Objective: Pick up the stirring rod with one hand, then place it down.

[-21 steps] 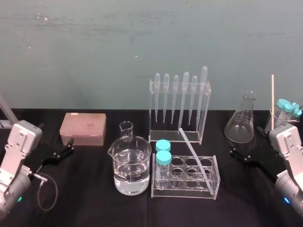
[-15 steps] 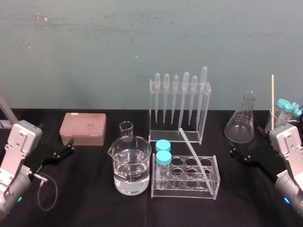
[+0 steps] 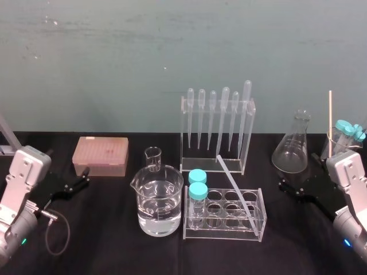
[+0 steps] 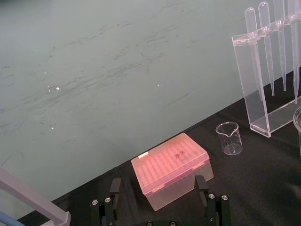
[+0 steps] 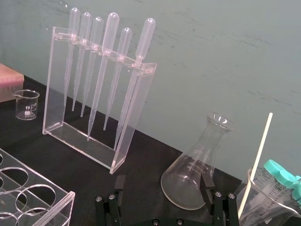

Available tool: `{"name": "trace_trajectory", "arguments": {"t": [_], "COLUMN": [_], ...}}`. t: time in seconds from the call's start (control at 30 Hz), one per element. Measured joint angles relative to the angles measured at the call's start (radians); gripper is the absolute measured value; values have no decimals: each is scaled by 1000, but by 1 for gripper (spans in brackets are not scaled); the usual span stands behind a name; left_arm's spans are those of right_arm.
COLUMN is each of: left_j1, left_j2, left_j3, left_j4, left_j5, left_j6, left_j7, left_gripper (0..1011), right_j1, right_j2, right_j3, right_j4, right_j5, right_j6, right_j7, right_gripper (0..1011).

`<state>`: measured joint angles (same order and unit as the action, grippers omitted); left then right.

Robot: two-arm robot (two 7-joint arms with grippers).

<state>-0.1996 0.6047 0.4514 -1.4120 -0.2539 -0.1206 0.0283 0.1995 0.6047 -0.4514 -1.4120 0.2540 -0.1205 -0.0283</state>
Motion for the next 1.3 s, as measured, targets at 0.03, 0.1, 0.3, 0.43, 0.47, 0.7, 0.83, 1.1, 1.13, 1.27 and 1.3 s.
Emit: {"name": "trace_trajectory", "arguments": {"t": [0.03, 0.1, 0.3, 0.43, 0.47, 0.7, 0.83, 1.1, 1.13, 1.27, 1.3], "left_j1": [0, 0, 0, 0, 0, 0, 0, 0, 0, 0, 0], "left_j2": [0, 0, 0, 0, 0, 0, 0, 0, 0, 0, 0], "left_j3": [0, 0, 0, 0, 0, 0, 0, 0, 0, 0, 0], "left_j4": [0, 0, 0, 0, 0, 0, 0, 0, 0, 0, 0], "left_j5": [0, 0, 0, 0, 0, 0, 0, 0, 0, 0, 0], "left_j6": [0, 0, 0, 0, 0, 0, 0, 0, 0, 0, 0], "left_j7": [0, 0, 0, 0, 0, 0, 0, 0, 0, 0, 0], "left_gripper": [1000, 1000, 1000, 1000, 1000, 1000, 1000, 1000, 1000, 1000, 1000], "right_j1": [0, 0, 0, 0, 0, 0, 0, 0, 0, 0, 0], "right_j2": [0, 0, 0, 0, 0, 0, 0, 0, 0, 0, 0], "right_j3": [0, 0, 0, 0, 0, 0, 0, 0, 0, 0, 0], "right_j4": [0, 0, 0, 0, 0, 0, 0, 0, 0, 0, 0], "right_j5": [0, 0, 0, 0, 0, 0, 0, 0, 0, 0, 0], "right_j6": [0, 0, 0, 0, 0, 0, 0, 0, 0, 0, 0], "right_j7": [0, 0, 0, 0, 0, 0, 0, 0, 0, 0, 0], "right_gripper": [1000, 1000, 1000, 1000, 1000, 1000, 1000, 1000, 1000, 1000, 1000]}}
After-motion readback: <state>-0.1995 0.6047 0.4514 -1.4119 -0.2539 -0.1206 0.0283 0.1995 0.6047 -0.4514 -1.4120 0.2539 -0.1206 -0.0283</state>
